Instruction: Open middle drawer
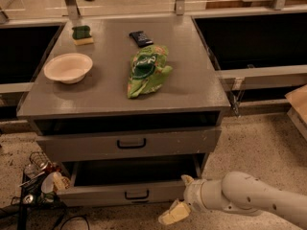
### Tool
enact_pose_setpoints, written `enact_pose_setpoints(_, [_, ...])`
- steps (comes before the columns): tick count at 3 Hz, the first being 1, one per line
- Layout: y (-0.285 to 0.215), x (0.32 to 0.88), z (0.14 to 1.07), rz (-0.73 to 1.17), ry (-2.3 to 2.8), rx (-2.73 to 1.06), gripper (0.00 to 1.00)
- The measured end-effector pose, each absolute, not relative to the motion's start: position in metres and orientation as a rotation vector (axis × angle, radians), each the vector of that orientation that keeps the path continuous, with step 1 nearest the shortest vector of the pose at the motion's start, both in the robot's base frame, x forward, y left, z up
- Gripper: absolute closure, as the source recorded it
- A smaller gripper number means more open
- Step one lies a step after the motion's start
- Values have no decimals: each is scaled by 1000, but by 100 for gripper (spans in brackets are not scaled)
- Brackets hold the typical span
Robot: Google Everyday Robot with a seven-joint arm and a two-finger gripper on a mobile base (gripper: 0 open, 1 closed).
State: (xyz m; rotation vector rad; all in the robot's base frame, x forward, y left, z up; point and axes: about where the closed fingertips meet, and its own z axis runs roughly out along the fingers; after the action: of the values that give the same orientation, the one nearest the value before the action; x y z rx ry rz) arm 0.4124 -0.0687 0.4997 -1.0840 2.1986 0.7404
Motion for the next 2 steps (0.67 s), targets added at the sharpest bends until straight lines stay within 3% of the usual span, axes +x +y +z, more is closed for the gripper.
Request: enact_pose_setpoints(2, [-62, 426, 494, 755, 2198, -1101, 0])
